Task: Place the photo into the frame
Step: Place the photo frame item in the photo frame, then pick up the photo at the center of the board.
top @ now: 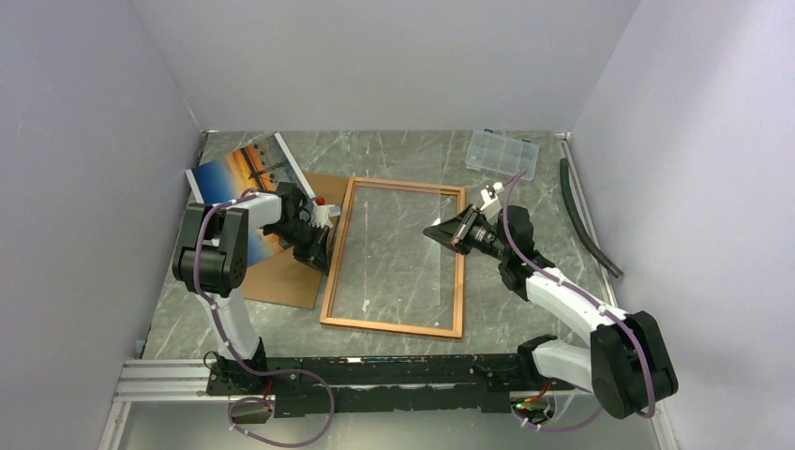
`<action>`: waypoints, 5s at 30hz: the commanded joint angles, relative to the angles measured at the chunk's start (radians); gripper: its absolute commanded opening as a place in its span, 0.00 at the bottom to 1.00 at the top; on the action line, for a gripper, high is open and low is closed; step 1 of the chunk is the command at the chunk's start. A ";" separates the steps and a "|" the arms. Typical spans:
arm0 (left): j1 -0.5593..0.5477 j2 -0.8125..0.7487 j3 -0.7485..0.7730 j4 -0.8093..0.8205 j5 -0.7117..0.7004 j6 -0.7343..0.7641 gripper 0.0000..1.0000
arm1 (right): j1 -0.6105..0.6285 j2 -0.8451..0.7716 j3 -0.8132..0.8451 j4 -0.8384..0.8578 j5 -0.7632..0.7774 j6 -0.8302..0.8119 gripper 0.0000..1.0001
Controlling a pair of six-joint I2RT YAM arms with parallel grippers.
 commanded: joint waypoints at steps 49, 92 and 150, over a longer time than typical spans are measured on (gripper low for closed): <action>-0.013 -0.001 0.029 0.006 0.046 0.007 0.03 | -0.007 0.043 -0.021 0.002 0.031 -0.075 0.00; -0.013 -0.010 0.025 0.002 0.040 0.018 0.03 | -0.006 0.189 0.046 -0.203 0.190 -0.312 0.29; 0.311 -0.153 0.431 -0.400 -0.088 0.151 0.52 | 0.380 0.461 0.795 -0.706 0.666 -0.520 0.98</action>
